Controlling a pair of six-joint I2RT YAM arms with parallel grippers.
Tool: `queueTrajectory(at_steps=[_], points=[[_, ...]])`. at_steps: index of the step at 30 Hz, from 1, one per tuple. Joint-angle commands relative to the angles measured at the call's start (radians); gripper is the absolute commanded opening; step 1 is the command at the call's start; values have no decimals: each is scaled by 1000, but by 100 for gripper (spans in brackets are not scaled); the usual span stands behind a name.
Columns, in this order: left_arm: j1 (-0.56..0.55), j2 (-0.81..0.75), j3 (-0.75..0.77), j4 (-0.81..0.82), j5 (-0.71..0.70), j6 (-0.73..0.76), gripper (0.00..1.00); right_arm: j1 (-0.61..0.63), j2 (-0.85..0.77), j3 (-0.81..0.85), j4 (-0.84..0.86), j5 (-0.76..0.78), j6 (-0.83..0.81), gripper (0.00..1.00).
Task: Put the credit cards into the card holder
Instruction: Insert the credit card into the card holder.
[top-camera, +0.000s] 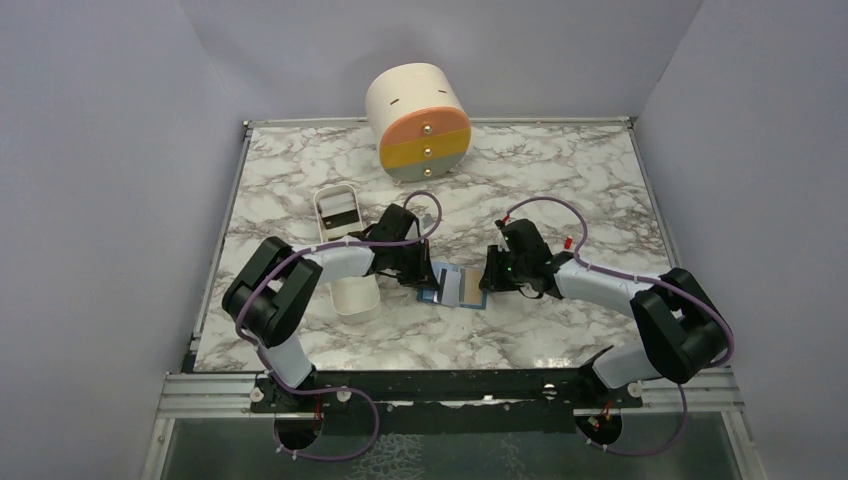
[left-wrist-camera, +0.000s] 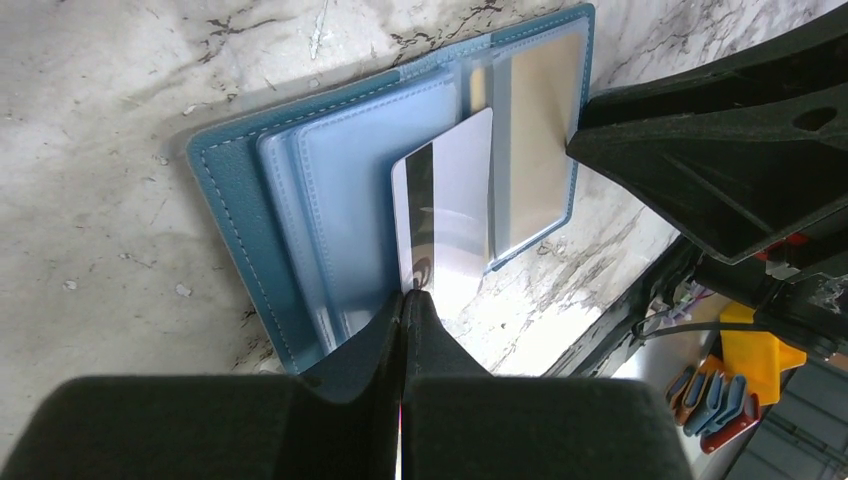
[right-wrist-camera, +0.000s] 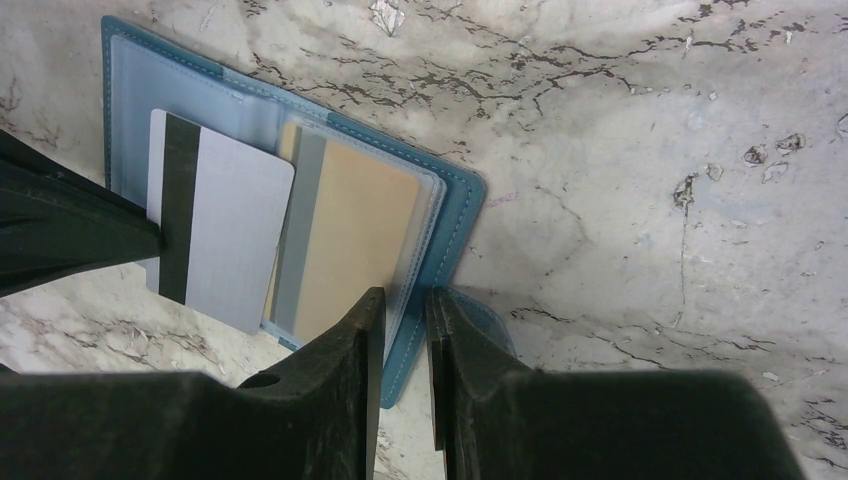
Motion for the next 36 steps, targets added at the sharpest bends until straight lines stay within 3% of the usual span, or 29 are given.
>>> queueTrajectory(at_steps=[1, 36], points=[[-3, -29, 16, -15, -59, -8, 0, 3, 0, -34, 11, 53, -20, 22], [-29, 31, 53, 27, -42, -58, 0, 4, 13, -40, 37, 26, -8, 22]])
